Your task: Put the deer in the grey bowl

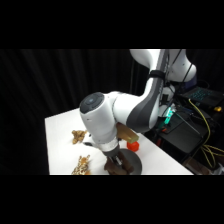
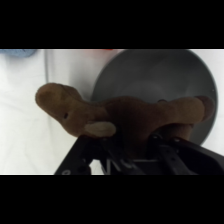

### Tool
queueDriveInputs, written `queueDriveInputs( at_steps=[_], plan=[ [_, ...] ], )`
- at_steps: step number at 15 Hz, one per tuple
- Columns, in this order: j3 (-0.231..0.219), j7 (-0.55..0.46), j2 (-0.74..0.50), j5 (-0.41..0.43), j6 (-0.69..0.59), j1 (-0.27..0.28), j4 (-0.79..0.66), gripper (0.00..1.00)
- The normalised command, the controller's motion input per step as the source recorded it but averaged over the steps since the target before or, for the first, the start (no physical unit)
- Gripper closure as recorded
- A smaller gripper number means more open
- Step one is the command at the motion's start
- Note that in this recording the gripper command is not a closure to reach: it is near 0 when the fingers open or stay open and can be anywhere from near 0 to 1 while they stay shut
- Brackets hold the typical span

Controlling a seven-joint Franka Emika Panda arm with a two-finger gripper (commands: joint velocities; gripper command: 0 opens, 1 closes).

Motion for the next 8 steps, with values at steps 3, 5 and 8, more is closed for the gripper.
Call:
queueDriveInputs(
  at_steps=[3,5,8],
  plan=[
    [-0.024,-0.02,-0.23,0.037,-0.33,0.044,0.01,0.0],
    [0.001,-0.06,-0.22,0.086,-0.27,0.0,0.01,0.0],
    [0.008,-0.09,-0.27,0.102,-0.23,-0.03,-0.02,0.0]
  ],
)
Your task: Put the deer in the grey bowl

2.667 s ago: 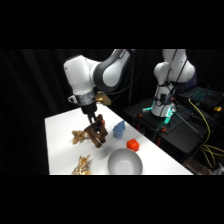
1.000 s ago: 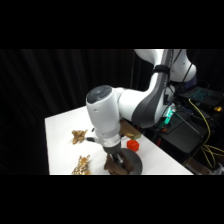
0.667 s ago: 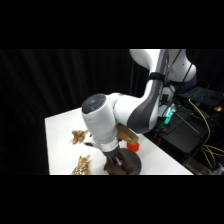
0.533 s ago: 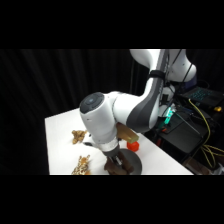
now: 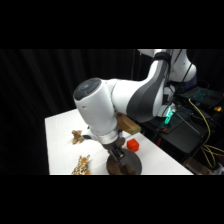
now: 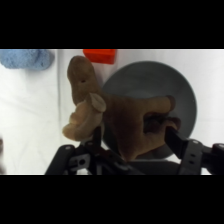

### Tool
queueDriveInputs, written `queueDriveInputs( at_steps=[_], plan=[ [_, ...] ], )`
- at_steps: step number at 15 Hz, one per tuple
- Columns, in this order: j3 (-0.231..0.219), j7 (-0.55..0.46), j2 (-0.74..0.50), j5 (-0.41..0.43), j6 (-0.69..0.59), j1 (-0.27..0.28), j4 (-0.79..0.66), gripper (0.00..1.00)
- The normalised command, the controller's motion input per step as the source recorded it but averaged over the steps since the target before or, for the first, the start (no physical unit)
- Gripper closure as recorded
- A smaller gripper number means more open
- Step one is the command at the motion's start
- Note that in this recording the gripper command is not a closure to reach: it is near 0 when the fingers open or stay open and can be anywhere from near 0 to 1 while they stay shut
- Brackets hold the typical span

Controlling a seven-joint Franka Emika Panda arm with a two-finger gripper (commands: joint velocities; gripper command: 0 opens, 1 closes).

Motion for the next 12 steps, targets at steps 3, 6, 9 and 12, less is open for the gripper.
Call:
queueDriveInputs(
  at_steps=[3,6,9,12],
  plan=[
    [-0.004,-0.15,-0.48,0.115,-0.19,-0.089,-0.15,0.0],
    [-0.036,-0.16,-0.61,0.102,-0.13,-0.118,-0.25,0.0],
    [-0.07,-0.12,-0.49,0.018,-0.12,-0.101,-0.18,0.0],
    [-0.044,-0.09,-0.2,0.003,-0.04,-0.073,-0.05,0.0]
  ],
)
